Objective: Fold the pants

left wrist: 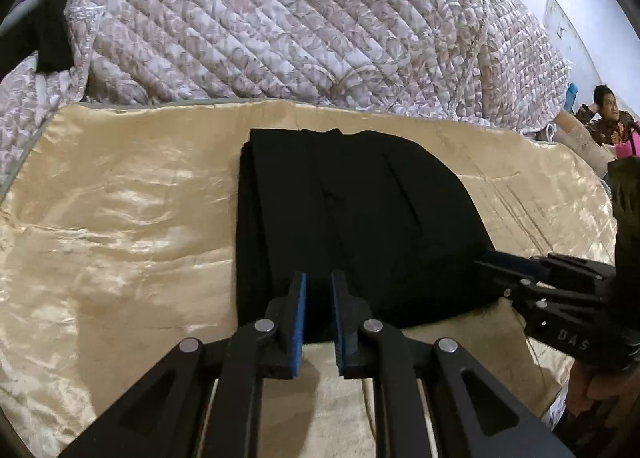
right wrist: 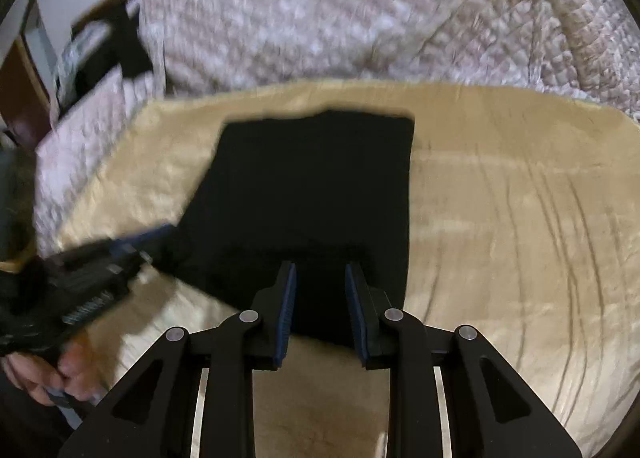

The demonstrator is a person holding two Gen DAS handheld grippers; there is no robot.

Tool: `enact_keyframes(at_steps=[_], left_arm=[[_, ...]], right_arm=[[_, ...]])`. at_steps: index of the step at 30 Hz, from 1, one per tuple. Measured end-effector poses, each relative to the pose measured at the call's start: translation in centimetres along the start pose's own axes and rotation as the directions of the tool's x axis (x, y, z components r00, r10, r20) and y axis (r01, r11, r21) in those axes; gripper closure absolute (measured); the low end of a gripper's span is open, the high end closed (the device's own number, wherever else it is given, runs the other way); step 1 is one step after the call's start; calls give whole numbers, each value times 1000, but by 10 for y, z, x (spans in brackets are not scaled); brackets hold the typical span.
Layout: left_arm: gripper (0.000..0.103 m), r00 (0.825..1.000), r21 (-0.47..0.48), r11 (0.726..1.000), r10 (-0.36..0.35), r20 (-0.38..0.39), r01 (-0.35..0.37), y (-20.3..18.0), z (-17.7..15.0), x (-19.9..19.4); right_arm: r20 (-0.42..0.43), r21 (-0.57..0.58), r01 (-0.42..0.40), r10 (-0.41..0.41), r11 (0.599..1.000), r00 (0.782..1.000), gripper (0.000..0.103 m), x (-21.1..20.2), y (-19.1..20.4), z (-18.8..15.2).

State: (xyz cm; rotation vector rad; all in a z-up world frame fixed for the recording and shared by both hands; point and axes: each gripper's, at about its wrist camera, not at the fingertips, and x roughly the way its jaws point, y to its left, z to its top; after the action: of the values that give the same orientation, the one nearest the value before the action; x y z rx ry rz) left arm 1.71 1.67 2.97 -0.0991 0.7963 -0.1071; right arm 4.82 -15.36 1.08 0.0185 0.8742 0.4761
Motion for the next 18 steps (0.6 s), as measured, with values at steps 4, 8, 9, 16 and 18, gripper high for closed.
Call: enact_keyframes(at_steps=[4,8,9,16,18], left_arm=[[80,1000,-22,999,31,-1,-31,7,-10,-11],[79,998,-25,998,57,-16,-58,10,-20,-14],[78,998,-25,998,61,-17,-62,10,-21,-15],[64,997,-3,997,82,-18,-82,9,-28,-16],[63,995,-2,996,90,-29,-90,10,-30,-13]], right_arm=[[27,-8,6,-5,1000,1000,77,-12,2,-6],[56,-6,30,-30,1000,998,77,-24,2,-19],[66,-14,43,-42,999,997,77,-28,4,-21],[40,1,44,-44,999,998,75,-33,7,-41],[29,-4,56,-55,998,998,64,-31,7,-45]])
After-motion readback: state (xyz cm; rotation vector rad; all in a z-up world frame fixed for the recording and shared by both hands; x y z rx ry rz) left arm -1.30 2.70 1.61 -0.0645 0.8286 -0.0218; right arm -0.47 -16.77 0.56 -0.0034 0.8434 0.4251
